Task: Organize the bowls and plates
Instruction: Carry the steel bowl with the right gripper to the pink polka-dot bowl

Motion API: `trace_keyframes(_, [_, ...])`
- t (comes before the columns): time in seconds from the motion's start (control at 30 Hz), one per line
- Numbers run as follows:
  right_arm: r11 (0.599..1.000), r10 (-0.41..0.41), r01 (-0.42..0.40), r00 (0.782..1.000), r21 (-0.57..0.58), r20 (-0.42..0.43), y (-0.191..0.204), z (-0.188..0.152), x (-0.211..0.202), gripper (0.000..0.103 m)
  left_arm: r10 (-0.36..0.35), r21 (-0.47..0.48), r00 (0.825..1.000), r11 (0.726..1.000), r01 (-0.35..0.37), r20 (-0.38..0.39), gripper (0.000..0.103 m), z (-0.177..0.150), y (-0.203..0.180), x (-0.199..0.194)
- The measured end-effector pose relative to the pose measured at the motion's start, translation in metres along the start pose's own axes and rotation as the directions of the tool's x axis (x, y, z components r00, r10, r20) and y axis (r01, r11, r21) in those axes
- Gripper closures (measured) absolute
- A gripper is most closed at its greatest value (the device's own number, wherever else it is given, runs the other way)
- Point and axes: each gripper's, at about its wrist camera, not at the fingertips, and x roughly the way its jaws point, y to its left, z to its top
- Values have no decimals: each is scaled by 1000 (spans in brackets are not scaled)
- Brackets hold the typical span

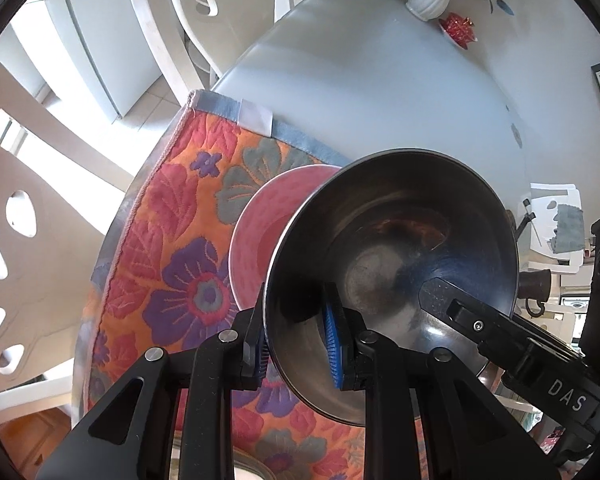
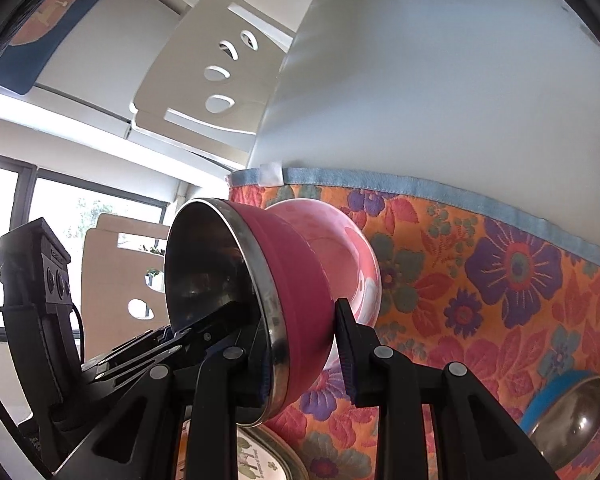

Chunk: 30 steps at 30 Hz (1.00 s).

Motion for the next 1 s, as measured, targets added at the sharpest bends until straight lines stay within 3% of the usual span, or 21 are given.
trace_keyframes(0.4, [1000,-2,3,998,11,-61,-11,13,42,76,26,-17,999,1000,-26,-37,83,9,11,29])
trace_keyframes(0.63, [999,-47,47,998,-13,-34,-6,17,55,76,38,-21,999,999,-39,-36,83,11,14,36])
trace_keyframes(1.0, [1000,-15,16,999,19,-48,-12,17,63,75,21,-31,999,999,-22,-35,83,12,19,33])
